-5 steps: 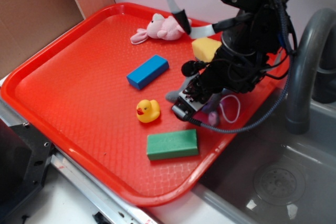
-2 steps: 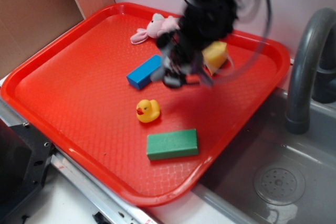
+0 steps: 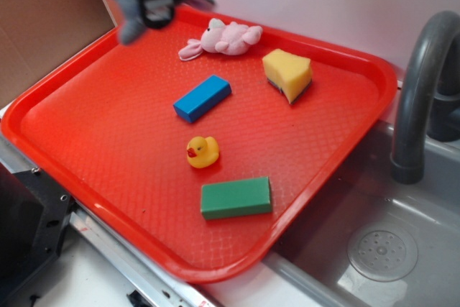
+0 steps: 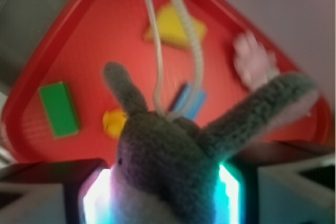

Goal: Grab the gray animal.

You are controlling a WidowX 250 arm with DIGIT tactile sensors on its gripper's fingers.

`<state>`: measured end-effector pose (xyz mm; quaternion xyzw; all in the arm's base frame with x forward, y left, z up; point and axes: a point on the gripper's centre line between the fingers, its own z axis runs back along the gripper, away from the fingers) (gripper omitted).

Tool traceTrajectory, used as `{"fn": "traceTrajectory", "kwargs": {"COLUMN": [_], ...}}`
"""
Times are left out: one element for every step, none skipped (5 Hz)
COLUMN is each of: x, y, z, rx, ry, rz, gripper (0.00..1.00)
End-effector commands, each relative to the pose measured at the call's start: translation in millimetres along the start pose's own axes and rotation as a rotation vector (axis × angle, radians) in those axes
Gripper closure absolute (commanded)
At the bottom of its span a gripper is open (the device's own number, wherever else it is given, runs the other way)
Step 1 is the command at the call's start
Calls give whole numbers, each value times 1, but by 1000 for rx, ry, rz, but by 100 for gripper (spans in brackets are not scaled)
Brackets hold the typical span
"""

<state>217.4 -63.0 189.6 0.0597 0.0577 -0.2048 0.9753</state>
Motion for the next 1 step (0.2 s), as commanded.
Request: {"fn": "traceTrajectory", "kwargs": {"x": [-16], "y": [-23], "z": [22], "rx": [-47], "ry": [-40], "rz": [504], "gripper": [100]}}
